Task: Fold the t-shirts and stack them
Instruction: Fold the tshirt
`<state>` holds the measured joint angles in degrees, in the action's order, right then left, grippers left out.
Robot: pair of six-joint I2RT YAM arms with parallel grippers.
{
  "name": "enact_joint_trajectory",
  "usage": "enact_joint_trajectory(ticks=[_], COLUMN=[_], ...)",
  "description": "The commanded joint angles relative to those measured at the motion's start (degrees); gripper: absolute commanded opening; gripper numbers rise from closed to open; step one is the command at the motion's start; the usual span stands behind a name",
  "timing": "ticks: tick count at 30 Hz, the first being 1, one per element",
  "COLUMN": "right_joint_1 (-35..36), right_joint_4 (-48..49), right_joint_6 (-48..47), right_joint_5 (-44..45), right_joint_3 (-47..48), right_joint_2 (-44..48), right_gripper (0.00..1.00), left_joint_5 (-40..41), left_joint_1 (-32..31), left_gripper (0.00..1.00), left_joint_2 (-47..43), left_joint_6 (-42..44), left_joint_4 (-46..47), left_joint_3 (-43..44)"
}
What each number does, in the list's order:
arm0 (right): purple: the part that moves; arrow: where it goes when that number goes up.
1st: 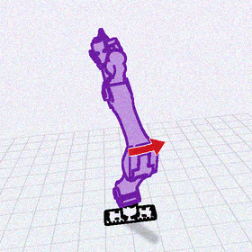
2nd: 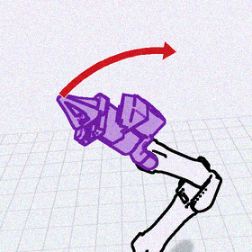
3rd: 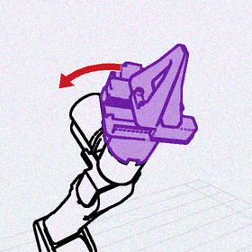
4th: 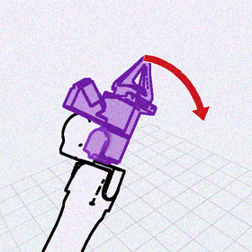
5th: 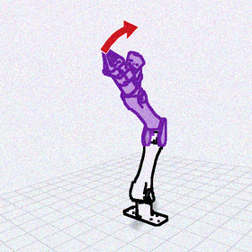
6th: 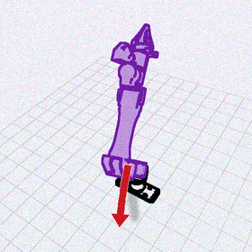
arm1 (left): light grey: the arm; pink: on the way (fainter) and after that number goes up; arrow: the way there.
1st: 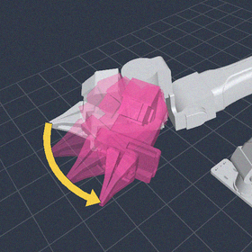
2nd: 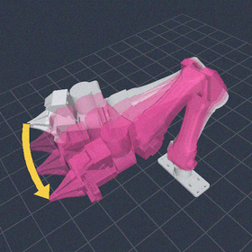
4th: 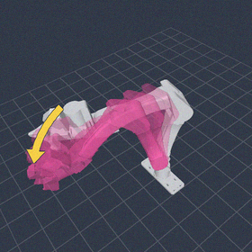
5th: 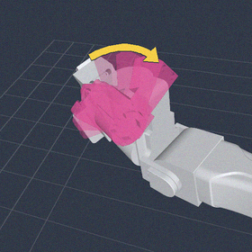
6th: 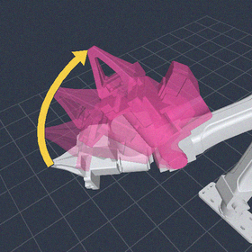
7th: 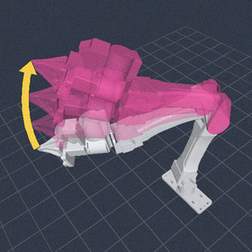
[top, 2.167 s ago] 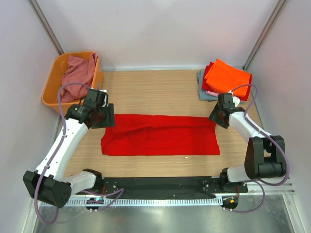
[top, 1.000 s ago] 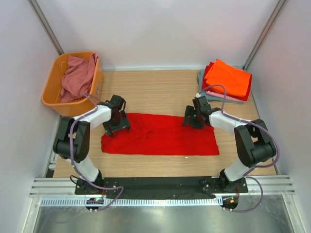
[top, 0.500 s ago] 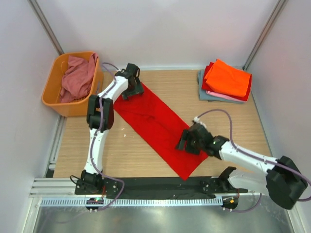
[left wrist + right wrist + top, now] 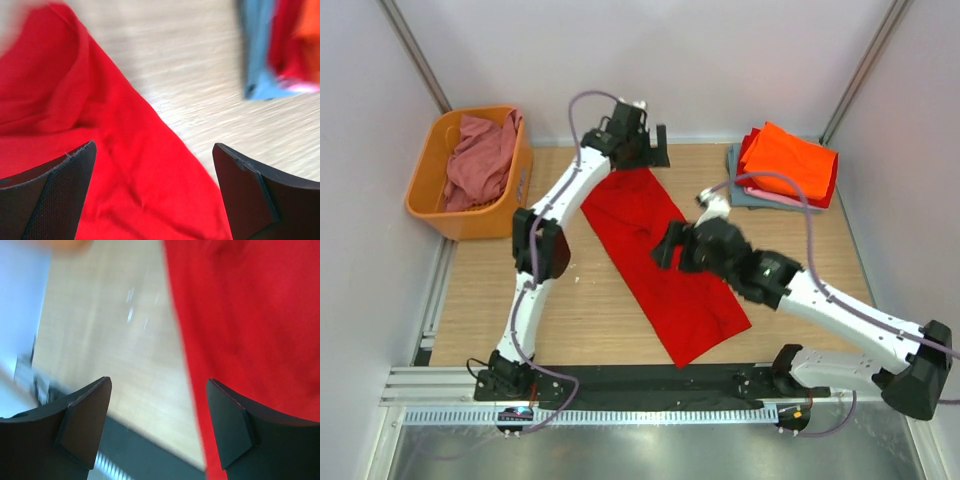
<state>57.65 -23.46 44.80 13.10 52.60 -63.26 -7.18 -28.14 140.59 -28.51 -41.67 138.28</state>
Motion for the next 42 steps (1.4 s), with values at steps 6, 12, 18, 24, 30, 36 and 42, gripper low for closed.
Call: enact_joint_trajectory(ticks=[6,12,18,24,30,36,42], right_joint_1=[-25.6,-34.3,-37.1,-37.2,-37.2,-36.9,-37.0], right_joint_4=[1.2,2.0,2.5,0.1,0.4,4.8,16.2], right_joint_6=[-19.0,-21.9,-25.4,-26.5,-26.3,-24.1,-18.3], right_joint_5=[-9.4,-20.8,-29.1,-34.3,-34.8,-39.6,-36.3], right_joint_3=[20.1,37.6,50.5,64.5,70.0,67.1,58.9], right_joint_2=[-12.0,-34.4,-53.0,-69.6,-77.0,-80.5,-78.3], right_gripper=[0.82,0.83,0.84,0.83,0.79,0.29,0.01], left_joint_5=[17.5,17.4,8.9,11.3,11.1,8.9,8.1], left_joint_1=[4.1,4.0,4.0,4.0,4.0,4.0,4.0], left_gripper=[1.00,0.99,1.00,1.00,1.00,1.00,1.00], left_joint_2=[-40.5,-63.8,-88.4,-101.1,-104.8,-106.7,-108.3], left_joint_6=[3.1,1.2,-1.0,0.9,-0.8,-0.9,-0.8], left_joint_4=[-10.5,-13.3,-7.9,-9.5,-8.2,-4.3,-2.2], left_joint_3=[-15.7,-46.9,-71.6,-80.1,-83.8,-87.0,-89.4])
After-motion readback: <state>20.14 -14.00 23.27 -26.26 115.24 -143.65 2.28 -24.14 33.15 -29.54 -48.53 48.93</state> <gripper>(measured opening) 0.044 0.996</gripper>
